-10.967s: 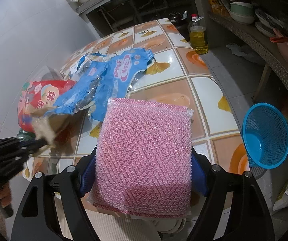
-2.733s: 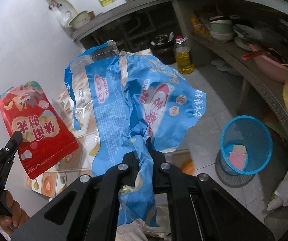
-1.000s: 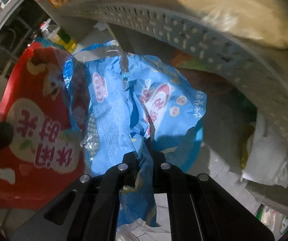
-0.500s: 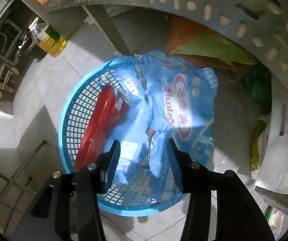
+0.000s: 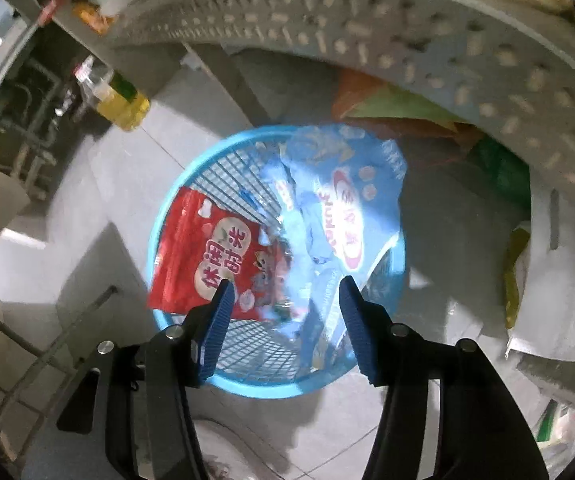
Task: Collect trash
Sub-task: 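Open both grippers to drop the bag and wrapper into the wastebasket, then move both grippers back to the table toward the bottle and plastic box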
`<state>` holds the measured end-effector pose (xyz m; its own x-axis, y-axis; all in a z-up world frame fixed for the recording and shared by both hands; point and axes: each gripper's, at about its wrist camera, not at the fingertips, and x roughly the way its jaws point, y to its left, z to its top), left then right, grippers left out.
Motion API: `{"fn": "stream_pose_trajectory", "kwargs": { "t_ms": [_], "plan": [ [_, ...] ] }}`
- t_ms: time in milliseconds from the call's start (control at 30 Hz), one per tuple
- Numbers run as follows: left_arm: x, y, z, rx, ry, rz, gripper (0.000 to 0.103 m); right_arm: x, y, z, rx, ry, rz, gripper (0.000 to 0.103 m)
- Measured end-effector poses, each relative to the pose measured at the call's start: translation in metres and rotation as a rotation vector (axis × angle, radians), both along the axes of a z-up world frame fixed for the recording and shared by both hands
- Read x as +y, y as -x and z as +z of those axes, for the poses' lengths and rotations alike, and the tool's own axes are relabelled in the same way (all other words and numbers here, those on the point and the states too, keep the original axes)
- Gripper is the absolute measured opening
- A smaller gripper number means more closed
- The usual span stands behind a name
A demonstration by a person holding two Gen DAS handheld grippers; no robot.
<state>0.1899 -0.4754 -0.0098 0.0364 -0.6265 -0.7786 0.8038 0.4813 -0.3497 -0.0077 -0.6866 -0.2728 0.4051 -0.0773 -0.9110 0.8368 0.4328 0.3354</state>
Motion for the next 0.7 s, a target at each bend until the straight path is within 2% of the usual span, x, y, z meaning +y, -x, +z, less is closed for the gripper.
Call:
{"fn": "stream_pose_trajectory", "kwargs": {
  "t_ms": [33,133,200,300,467,700],
  "plan": [
    [0.012,0.005,0.011,-0.026,0.018,-0.004,0.062,0.001,0.002,0.004,-0.009,0.004,-0.002,0.053],
    [0.043,0.018,0.035,-0.095,0.06,-0.013,0.068,0.005,0.009,0.02,-0.045,0.033,0.014,0.043],
    [0.06,0.024,0.043,-0.113,0.078,-0.01,0.071,0.008,0.013,0.027,-0.048,0.048,0.018,0.034],
    [0.089,0.034,0.055,-0.138,0.107,-0.005,0.075,0.009,0.022,0.034,-0.053,0.058,0.006,0.028],
    [0.136,0.044,0.067,-0.176,0.143,0.041,0.08,0.016,0.036,0.045,-0.045,0.083,-0.012,0.023],
    [0.201,0.052,0.073,-0.218,0.171,0.12,0.083,0.032,0.046,0.062,-0.039,0.112,-0.007,0.022]
  ]
}}
